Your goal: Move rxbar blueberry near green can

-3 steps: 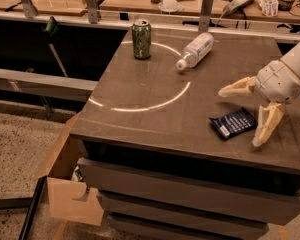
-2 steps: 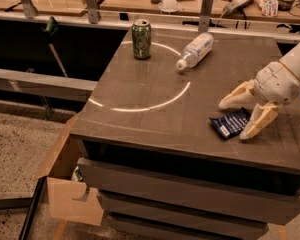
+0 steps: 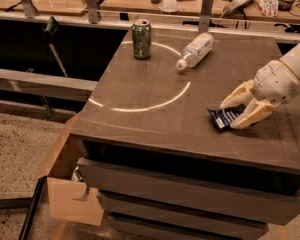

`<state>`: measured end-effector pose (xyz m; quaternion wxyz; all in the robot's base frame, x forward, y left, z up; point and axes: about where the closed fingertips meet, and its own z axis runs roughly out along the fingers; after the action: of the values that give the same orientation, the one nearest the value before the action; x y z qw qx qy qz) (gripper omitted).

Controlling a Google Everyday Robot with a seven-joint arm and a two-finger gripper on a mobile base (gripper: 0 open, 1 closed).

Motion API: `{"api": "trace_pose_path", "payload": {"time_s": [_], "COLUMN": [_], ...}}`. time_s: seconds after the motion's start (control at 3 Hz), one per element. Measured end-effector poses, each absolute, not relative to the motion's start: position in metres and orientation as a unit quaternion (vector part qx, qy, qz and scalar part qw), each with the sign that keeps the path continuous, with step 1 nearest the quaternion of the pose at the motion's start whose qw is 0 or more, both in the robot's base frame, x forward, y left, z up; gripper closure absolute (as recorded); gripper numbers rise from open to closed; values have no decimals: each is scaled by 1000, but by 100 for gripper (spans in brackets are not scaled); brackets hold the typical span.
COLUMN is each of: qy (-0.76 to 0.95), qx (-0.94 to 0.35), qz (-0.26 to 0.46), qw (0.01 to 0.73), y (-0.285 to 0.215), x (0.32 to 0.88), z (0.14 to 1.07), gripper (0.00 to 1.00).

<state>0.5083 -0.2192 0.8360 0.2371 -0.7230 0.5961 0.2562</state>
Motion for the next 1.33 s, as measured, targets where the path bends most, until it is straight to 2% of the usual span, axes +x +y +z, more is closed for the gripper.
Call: {"api": "trace_pose_path", "payload": {"time_s": [0.33, 0.67, 1.0, 1.33], "qy": [629, 725, 789, 815], "qx": [-690, -599, -532, -485], "qz": [244, 183, 129, 118], "qw": [261, 288, 280, 296], "y": [-214, -205, -203, -206], "x": [511, 539, 547, 562], "z": [853, 866, 850, 844], "gripper": [100, 100, 100, 100]}}
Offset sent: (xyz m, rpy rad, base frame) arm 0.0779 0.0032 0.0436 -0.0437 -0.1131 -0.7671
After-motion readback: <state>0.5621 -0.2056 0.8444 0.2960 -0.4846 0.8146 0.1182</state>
